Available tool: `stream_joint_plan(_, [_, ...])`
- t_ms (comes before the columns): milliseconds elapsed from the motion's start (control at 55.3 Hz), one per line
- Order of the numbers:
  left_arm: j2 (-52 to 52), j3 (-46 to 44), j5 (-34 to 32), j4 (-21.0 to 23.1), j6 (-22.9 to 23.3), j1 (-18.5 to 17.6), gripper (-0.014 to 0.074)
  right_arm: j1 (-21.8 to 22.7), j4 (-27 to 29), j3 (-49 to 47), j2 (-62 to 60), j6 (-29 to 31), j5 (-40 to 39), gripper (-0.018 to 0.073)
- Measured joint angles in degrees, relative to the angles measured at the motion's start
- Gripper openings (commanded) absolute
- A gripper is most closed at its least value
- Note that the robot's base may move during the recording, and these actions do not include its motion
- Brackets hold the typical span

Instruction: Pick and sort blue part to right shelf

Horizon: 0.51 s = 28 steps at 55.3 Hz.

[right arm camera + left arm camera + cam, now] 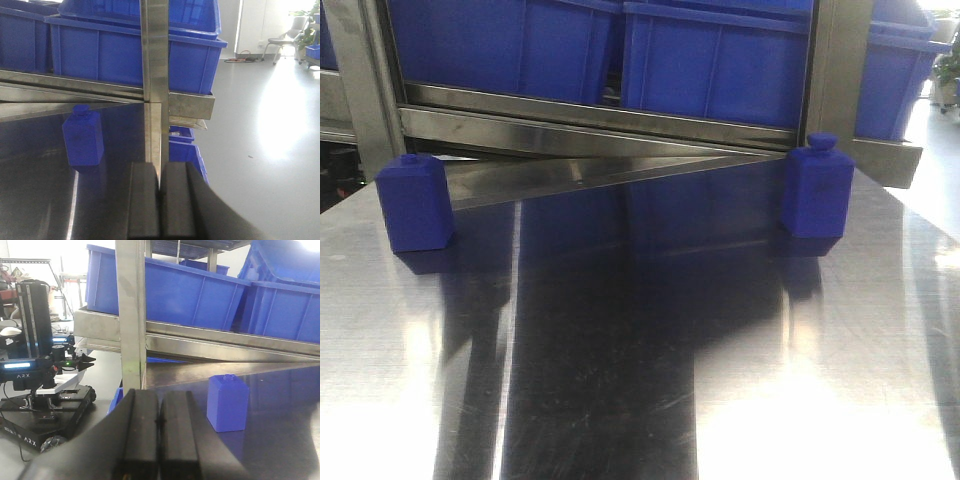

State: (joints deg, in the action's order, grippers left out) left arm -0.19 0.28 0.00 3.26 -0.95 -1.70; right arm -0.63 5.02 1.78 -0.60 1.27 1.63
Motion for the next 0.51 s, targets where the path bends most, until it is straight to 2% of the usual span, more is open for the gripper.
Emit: stream_joint_plan(506, [0.0,0.0,0.0,0.0,0.0,0.0,0.0122,0.0,0.0,0.0,0.0,0.0,0.0,0.0043])
